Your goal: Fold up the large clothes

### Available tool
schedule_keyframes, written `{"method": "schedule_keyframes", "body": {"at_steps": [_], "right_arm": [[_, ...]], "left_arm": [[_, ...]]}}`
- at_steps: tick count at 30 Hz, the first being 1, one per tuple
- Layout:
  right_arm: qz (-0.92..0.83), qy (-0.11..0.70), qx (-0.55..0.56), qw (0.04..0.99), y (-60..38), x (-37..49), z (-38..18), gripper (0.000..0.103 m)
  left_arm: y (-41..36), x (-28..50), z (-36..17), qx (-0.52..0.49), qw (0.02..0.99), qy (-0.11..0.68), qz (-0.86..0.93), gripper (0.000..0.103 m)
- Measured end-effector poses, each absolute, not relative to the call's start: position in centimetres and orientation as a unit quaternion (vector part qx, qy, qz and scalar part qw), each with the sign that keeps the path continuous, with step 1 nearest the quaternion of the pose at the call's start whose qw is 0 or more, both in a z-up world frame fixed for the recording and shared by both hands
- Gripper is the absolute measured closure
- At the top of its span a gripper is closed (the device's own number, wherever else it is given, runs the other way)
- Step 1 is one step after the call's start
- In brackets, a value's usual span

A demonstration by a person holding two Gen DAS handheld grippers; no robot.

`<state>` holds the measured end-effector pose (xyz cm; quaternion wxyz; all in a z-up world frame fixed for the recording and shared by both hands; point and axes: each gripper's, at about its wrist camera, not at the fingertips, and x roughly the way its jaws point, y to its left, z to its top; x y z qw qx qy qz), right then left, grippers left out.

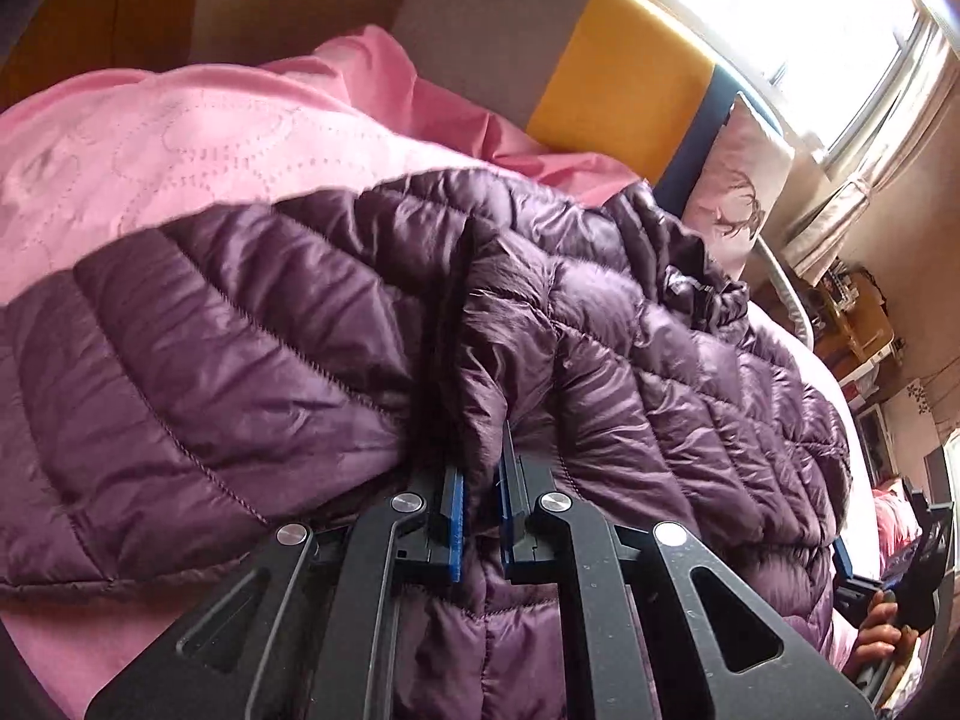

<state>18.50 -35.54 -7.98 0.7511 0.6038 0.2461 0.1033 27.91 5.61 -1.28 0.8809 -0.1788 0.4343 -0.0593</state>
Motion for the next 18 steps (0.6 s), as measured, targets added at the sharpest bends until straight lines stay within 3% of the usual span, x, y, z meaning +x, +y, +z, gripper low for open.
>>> {"method": "schedule_keyframes", "body": {"at_steps": [3,10,13,18], "right_arm": [[0.075,0.274,0.527,0.801,-35.6,18.2,-5.5,0.006],[0.074,0.343,0.256,0.901,-26.2,23.2,-0.9,0.021],[0.038,0.371,0.164,0.913,-22.8,26.1,-2.0,0.022],[-0.014,0.422,0.157,0.893,-23.6,29.5,-7.6,0.023]], "left_arm": [[5.8,27.9,-0.7,-0.165,0.889,0.425,-0.047,0.095],[4.2,27.1,-1.0,-0.133,0.895,0.417,-0.081,0.095],[3.0,26.8,-1.3,-0.115,0.897,0.417,-0.093,0.095],[3.5,27.4,-1.8,-0.123,0.895,0.420,-0.086,0.095]]}}
